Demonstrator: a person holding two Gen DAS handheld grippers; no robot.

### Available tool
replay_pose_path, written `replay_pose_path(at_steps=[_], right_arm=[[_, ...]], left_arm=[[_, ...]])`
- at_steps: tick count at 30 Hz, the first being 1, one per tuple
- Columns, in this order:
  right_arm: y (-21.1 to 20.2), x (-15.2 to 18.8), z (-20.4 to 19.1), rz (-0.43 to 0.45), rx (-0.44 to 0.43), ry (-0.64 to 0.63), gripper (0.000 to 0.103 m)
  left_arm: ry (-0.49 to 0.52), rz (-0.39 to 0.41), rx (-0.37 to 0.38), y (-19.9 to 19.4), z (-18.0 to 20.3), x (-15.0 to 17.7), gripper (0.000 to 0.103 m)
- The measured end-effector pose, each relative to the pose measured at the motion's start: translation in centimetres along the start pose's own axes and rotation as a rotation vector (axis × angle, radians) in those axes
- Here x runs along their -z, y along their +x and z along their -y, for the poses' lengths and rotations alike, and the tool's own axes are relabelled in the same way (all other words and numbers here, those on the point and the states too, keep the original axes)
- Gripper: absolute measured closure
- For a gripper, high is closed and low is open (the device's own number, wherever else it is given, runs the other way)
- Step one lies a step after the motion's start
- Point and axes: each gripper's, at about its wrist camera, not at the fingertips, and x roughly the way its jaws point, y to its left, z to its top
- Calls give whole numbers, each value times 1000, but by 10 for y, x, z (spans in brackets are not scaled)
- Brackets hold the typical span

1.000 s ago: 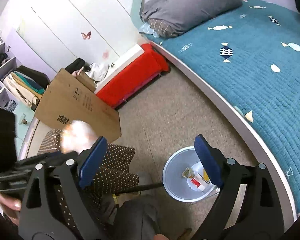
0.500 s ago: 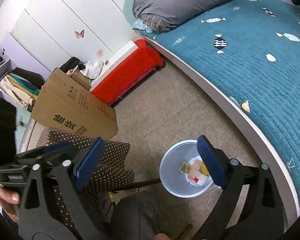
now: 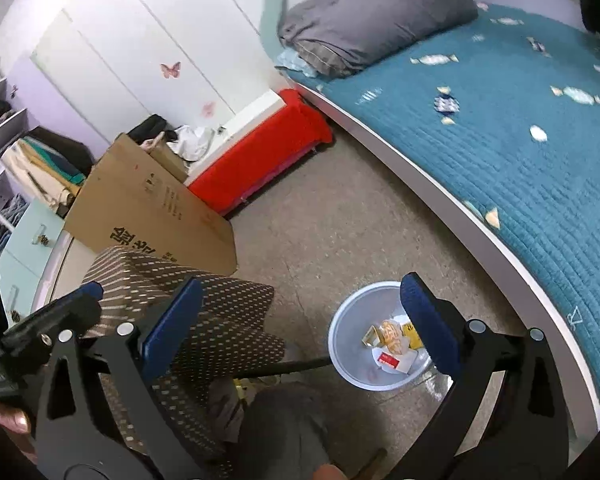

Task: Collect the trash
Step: 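Return both grippers to the table and grasp the green leaf toy with the left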

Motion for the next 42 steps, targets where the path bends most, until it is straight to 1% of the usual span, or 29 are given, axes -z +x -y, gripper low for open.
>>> replay_pose_path(at_steps=[9,17,21,25,31,36,39,41,42], right_arm=[[-27,10,-69,26,-56,-121,6],[-36,33,-149,10,-126,-245,6],[-32,45,-183,-6,-161,-296,6],[-19,63,-220,-47,-199,-361,6],[5,93,-275,-117,-270,-496,6],[33,111,-323,-194,-324,-621,6],[49,123,-346,-214,-339,-715,6],[63,133,-365,-235,-347,-778,11],[71,136,-372,-254,-355,-800,20]], left_arm=[[-34,104,-68,-69,-29,31,9],[-114,169,-157,-134,-74,68,9],[-157,201,-218,-165,-104,91,9],[-204,225,-279,-190,-135,114,9],[-315,249,-361,-219,-195,155,9],[-386,241,-442,-226,-240,181,9],[-425,221,-471,-223,-265,188,9],[-427,194,-496,-218,-278,189,9],[-426,181,-505,-215,-284,189,9]])
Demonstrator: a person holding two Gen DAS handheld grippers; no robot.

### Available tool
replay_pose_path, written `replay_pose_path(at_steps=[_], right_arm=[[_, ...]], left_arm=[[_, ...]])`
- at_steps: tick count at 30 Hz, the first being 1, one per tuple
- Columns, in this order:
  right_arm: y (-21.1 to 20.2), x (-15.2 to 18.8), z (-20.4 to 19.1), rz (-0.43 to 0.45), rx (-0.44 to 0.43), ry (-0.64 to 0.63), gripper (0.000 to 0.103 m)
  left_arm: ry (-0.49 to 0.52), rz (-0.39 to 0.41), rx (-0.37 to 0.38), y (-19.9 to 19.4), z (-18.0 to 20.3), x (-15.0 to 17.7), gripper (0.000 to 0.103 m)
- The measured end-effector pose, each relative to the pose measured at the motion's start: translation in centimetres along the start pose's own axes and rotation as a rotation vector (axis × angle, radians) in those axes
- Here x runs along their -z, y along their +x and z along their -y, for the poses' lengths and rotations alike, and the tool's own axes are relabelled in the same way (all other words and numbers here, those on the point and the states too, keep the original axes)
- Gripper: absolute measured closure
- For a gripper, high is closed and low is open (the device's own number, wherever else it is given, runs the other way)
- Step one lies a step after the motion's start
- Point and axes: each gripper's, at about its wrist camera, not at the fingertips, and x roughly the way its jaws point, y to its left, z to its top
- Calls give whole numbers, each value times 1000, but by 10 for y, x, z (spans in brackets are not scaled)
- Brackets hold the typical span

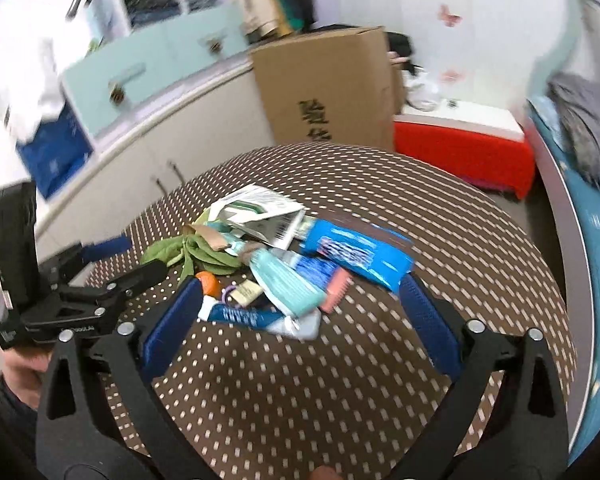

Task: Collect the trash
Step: 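Return both grippers to the table and grasp the green leaf toy with the left, then grasp the teal packet with the right gripper while the left holds the leaf toy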

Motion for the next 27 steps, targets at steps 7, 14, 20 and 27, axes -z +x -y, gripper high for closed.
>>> replay_pose_path(at_steps=[7,14,20,27], right_arm=[[39,-10,-24,-94,-37,-162,51],[62,-12,-40,-162,-1,-302,69],[69,-7,-54,-158,58,-377,79],[41,7,-48,-132,12,-285,81]], left_arm=[[38,-49,-25,27,-8,-11,9],[-44,-110,89,47,-18,-13,57],[-60,-119,162,51,-17,-11,86],[-52,-60,145,32,-15,-3,91]])
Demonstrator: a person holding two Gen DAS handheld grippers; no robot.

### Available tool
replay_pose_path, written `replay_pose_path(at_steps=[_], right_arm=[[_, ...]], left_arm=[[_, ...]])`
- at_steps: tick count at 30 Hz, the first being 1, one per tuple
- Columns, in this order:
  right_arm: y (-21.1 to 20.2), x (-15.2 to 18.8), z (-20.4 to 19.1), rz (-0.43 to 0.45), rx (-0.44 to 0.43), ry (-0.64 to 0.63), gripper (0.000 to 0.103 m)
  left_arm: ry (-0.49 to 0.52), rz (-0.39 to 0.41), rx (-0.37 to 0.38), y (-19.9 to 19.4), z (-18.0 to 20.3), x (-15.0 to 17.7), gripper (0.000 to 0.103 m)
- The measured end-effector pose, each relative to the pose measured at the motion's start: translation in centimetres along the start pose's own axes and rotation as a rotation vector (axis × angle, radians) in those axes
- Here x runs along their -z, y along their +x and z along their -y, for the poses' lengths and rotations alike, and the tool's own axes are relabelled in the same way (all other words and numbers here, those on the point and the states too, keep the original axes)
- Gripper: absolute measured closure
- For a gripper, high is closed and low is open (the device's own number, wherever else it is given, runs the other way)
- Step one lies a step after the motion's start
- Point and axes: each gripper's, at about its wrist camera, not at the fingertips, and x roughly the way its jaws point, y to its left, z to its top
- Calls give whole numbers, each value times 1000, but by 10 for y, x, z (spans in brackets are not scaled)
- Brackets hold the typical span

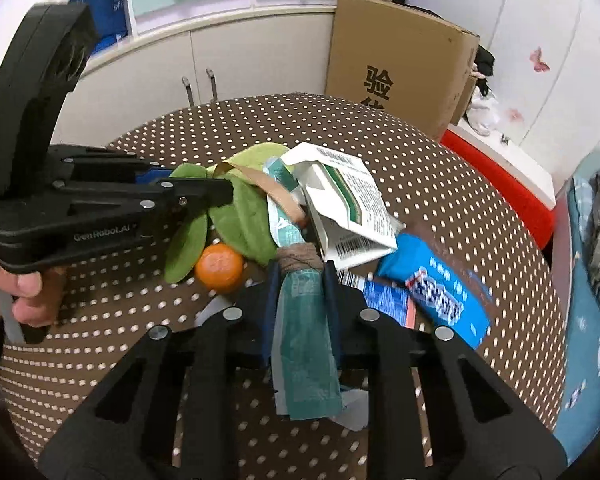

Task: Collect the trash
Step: 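Grasp the teal packet with the right gripper while the left holds the leaf toy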

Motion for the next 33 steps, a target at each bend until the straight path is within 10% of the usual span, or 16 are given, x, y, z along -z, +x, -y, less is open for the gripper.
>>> replay_pose_path(at_steps=[19,33], right_arm=[[-135,81,62,261,-99,353,81],[-243,147,150,464,57,564,81]], left_arm=[[-13,127,27,-103,60,51,91],[153,190,174,-116,193,25,91]])
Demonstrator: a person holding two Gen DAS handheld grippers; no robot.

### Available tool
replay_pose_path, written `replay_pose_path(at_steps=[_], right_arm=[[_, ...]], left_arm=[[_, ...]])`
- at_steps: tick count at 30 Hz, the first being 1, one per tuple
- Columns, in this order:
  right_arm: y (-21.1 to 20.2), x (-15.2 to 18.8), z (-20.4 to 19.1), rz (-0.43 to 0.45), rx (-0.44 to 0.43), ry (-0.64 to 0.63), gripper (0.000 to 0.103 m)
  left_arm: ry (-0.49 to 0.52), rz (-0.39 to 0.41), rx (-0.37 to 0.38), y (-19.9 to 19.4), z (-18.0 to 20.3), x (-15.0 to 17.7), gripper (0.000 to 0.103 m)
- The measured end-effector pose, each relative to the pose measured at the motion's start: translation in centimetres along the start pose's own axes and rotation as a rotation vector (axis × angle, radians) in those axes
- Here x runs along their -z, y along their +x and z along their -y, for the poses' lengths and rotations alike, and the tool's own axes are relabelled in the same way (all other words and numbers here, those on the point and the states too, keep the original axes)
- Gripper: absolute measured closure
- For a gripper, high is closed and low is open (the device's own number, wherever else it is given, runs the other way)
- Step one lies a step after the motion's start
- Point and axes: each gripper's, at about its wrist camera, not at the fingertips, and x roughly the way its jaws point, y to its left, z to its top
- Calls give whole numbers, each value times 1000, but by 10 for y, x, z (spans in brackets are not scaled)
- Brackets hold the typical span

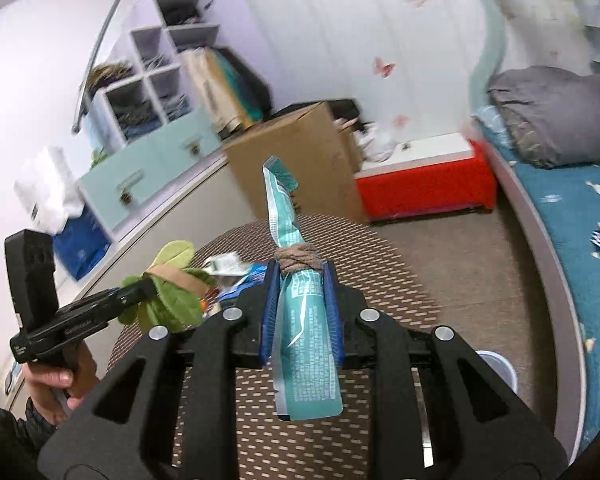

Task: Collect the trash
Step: 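Grasp the teal packet with the right gripper while the left holds the leaf toy, then carry both items over the wastebasket and open the right then left gripper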

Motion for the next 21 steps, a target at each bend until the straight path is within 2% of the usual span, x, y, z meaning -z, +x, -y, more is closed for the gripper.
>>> replay_pose_path(at_steps=[5,9,13,21], right_arm=[[-18,-2,49,41,102,89,81],[-13,5,92,28,171,176,81],[3,20,138,-20,237,266,81],[42,51,200,-110,292,371,81]], left_arm=[[52,-13,69,20,37,-13,91],[79,-43,121,45,64,-18,91],[94,-86,158,76,88,-23,91],[140,-189,204,148,132,-22,91]])
